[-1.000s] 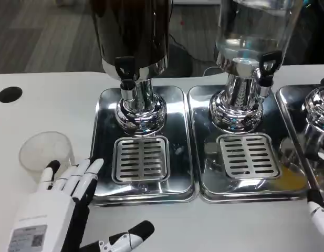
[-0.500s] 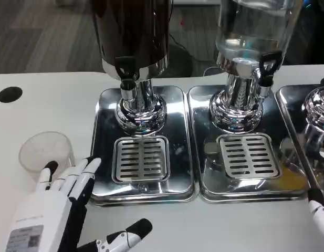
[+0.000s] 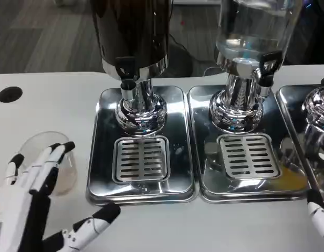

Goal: Grasp the cup under the faucet to collect the drink, then remove the cup.

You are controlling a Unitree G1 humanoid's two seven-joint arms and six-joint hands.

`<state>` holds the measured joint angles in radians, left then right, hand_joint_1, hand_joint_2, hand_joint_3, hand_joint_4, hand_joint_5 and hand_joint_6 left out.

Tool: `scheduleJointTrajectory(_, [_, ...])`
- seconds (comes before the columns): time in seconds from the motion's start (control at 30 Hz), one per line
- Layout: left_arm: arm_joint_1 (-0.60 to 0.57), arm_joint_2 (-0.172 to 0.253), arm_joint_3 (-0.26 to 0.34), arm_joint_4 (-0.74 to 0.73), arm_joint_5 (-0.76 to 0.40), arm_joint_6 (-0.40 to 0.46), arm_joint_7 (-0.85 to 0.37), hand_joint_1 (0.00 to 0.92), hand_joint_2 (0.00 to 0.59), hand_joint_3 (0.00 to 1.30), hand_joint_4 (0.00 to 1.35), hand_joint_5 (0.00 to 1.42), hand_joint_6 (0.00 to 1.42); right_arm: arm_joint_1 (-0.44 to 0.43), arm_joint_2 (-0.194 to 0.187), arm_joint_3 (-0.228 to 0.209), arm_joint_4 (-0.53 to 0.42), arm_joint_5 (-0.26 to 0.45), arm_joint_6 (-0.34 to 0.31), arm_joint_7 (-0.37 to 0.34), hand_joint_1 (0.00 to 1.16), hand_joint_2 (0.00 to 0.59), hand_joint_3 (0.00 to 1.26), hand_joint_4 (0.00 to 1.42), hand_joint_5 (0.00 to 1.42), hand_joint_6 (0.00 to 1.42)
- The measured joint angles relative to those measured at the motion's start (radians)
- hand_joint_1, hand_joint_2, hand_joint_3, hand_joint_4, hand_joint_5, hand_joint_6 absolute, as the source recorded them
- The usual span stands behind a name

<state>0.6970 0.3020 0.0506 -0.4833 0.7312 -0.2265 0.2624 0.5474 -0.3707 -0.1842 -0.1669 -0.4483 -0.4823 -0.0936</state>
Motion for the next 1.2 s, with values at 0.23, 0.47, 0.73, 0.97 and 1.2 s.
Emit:
scheduleJointTrajectory(0.23, [-0.04, -0.032, 0.127, 0.062, -0.14, 0.01, 0.007, 0.0, 0.057, 0.15, 0.1, 0.23, 0.0, 0.007, 0.001, -0.001, 0.0, 0.001, 0.0, 0.0, 0.41, 0.458, 0.21, 0.05, 0.06, 0.0])
scheduleJointTrajectory(0.47, [-0.092, -0.036, 0.171, 0.086, -0.134, 0.044, 0.007, 0.065, 0.051, 0.11, 0.09, 0.25, 0.0, 0.027, 0.001, -0.003, 0.0, 0.012, -0.019, 0.0, 0.41, 0.454, 0.22, 0.06, 0.06, 0.0])
scheduleJointTrajectory(0.73, [-0.181, -0.045, 0.184, 0.175, -0.094, 0.143, 0.022, 0.125, 0.053, 0.1, 0.1, 0.28, 0.03, 0.058, 0.0, -0.016, 0.01, 0.035, -0.065, 0.0, 0.41, 0.453, 0.25, 0.06, 0.07, 0.0])
scheduleJointTrajectory(0.97, [-0.246, -0.05, 0.209, 0.262, -0.133, 0.193, 0.038, 0.123, 0.056, 0.11, 0.1, 0.3, 0.04, 0.082, -0.001, -0.028, 0.021, 0.048, -0.094, 0.002, 0.41, 0.453, 0.26, 0.07, 0.07, 0.0])
scheduleJointTrajectory(1.2, [-0.315, -0.051, 0.208, 0.314, -0.139, 0.224, 0.04, 0.121, 0.056, 0.13, 0.11, 0.3, 0.05, 0.082, -0.001, -0.024, 0.021, 0.052, -0.097, 0.02, 0.41, 0.452, 0.26, 0.08, 0.07, 0.0])
